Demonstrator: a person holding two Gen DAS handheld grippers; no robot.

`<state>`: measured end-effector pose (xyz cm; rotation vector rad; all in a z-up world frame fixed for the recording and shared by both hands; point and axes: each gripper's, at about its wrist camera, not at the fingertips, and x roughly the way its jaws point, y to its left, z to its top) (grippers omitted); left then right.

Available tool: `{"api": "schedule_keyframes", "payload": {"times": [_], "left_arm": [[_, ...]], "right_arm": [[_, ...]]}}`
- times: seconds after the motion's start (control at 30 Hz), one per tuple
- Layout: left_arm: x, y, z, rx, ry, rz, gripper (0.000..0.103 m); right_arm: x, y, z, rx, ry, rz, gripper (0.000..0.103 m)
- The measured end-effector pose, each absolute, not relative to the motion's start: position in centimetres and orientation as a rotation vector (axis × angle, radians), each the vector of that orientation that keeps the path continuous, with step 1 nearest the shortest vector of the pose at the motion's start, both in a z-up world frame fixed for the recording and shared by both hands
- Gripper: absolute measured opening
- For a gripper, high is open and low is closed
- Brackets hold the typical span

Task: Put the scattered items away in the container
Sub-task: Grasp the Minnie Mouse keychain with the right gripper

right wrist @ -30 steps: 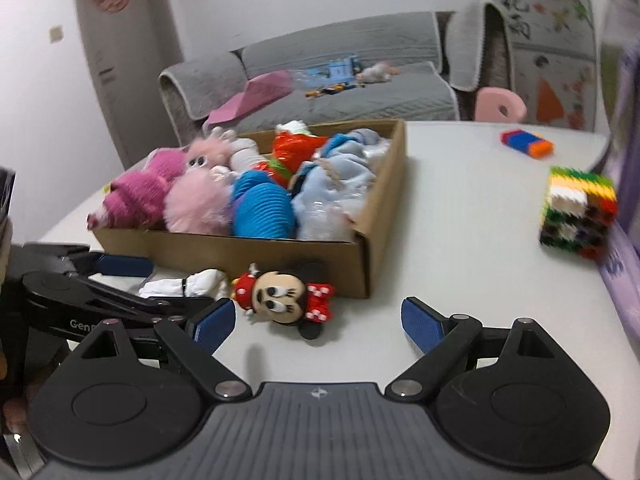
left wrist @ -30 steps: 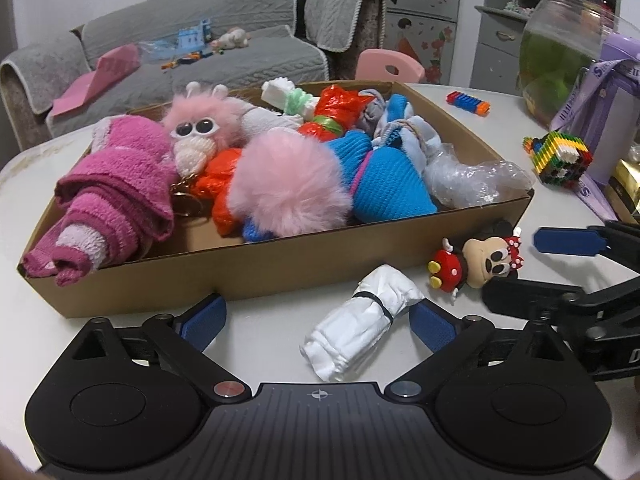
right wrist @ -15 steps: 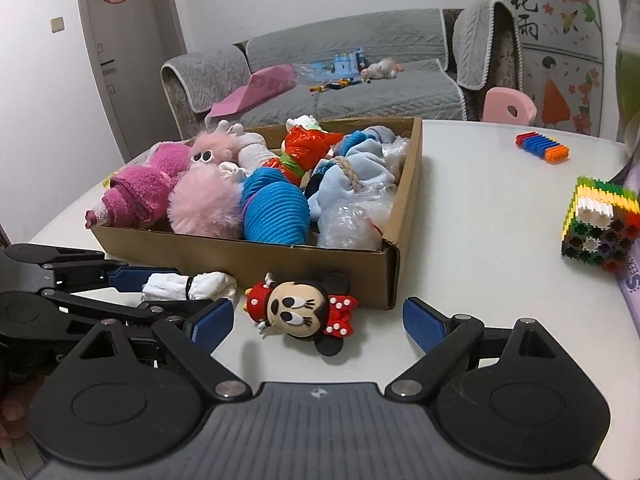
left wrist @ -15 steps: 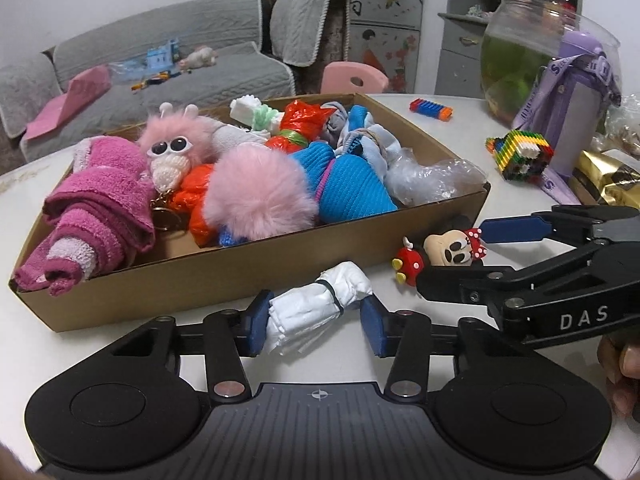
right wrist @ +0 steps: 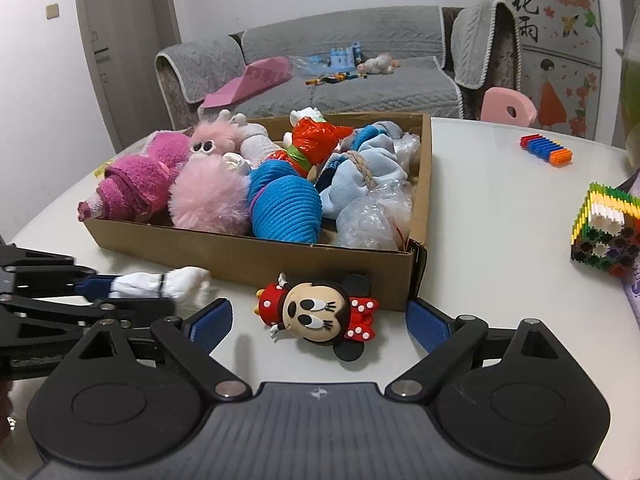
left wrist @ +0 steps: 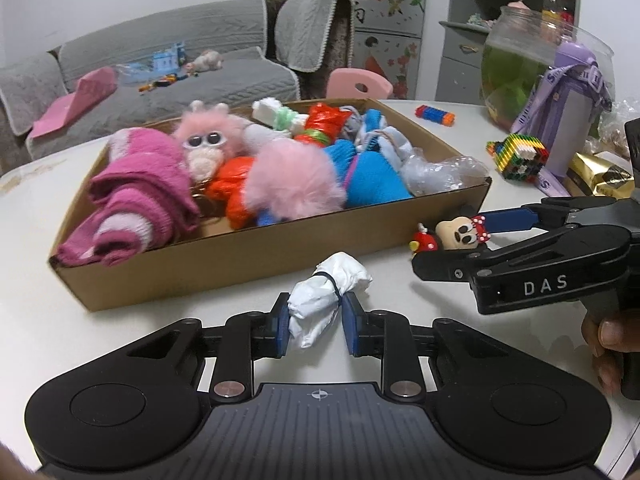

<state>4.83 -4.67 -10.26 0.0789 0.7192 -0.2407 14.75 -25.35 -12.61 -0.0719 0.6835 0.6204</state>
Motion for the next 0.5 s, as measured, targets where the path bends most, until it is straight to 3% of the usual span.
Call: {"api": "schedule_keyframes", "payload": {"times": [0.23,0.5], "left_arm": [[3.7,-4.0,-9.9,0.086,0.710,-0.228,0.032],[3.5,-2.9,-10.1,0.034,0.710,-0.204,0.032]], "right_arm": [[14.3,-24.7,-12.7,-0.096,0.677,0.547,0.088],[14.4,-24.9,-12.7,-0.099,0.686,0.515,0.092]]}}
